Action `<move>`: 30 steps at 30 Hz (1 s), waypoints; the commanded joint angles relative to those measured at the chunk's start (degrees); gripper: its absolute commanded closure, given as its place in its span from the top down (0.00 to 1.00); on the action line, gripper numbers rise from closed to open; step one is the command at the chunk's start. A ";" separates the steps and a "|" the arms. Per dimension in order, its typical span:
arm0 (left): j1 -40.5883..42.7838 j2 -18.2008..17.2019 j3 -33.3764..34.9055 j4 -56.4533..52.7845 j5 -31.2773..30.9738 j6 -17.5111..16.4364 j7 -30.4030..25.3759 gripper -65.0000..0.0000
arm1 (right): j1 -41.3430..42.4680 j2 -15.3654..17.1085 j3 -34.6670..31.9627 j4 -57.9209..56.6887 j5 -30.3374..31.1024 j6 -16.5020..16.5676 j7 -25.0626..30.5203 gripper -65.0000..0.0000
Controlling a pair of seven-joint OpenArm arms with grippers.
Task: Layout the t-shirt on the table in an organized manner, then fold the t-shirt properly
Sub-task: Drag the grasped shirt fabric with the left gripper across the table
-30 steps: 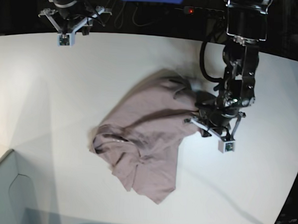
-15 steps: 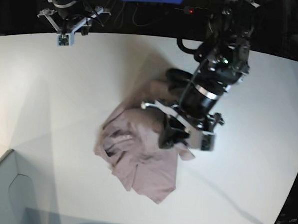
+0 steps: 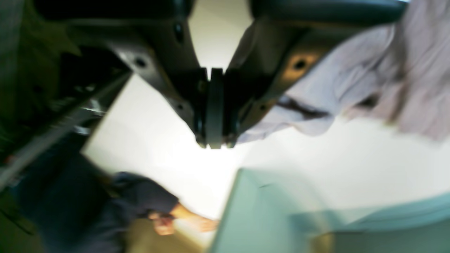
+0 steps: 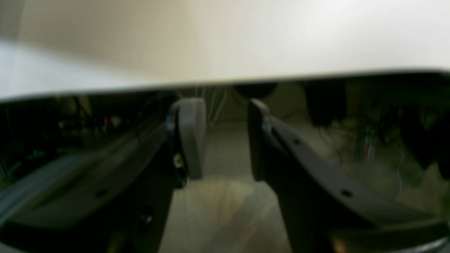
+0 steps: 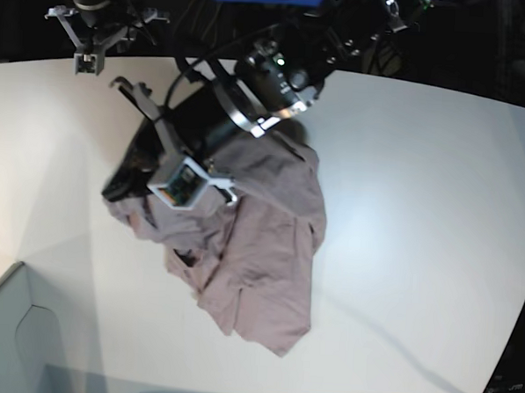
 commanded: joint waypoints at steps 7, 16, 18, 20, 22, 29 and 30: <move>-7.15 0.53 9.07 -4.54 -0.10 -0.29 -7.31 0.00 | -0.97 0.08 0.62 0.85 0.01 0.12 0.63 0.32; -14.27 3.60 18.04 -19.40 -0.45 -0.29 -7.49 0.29 | -0.80 -1.50 0.18 0.85 0.01 0.12 0.63 0.32; -14.18 3.60 19.18 -19.13 -0.45 -0.29 -7.75 0.40 | -0.80 -1.50 0.18 0.85 0.01 0.12 0.63 0.32; -13.92 3.34 19.27 -17.46 -0.45 -0.29 -7.75 0.47 | -0.80 -1.50 0.18 0.85 0.01 0.12 0.63 0.32; -13.92 2.90 18.39 -16.76 -0.36 -0.29 -7.75 0.51 | -0.80 -1.50 0.18 0.85 0.01 0.12 0.63 0.32; -12.34 0.97 2.65 -18.25 -0.63 -0.29 -7.75 0.52 | -0.53 -1.50 0.18 0.85 0.10 0.12 0.63 0.32; -12.25 1.14 -0.34 -19.40 -0.63 -0.29 -7.75 0.52 | -0.53 -1.50 0.18 0.85 0.10 0.12 0.63 0.32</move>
